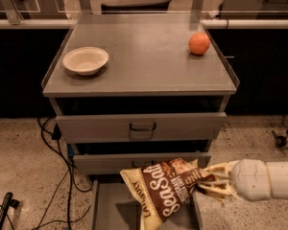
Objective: Pick brown chip bag from bottom drawer and place on counter
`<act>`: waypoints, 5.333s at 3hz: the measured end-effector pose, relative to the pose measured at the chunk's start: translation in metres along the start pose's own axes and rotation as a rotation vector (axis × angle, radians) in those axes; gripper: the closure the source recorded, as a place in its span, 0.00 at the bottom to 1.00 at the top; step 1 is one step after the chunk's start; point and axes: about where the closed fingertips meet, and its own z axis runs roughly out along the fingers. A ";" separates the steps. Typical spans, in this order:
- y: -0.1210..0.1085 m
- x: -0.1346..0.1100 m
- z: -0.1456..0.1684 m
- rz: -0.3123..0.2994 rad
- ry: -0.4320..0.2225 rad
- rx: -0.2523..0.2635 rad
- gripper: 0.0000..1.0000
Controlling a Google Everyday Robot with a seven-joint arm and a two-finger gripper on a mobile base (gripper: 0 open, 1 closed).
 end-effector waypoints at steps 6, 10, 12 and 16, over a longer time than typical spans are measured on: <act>-0.221 -0.192 0.001 -0.151 -0.028 -0.099 1.00; -0.268 -0.181 -0.001 -0.001 -0.002 0.256 1.00; -0.300 -0.171 0.005 0.051 0.043 0.310 1.00; -0.353 -0.098 0.026 0.175 0.114 0.345 1.00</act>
Offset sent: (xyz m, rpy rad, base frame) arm -0.0009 0.0037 0.0804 -0.0110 -0.0619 0.0395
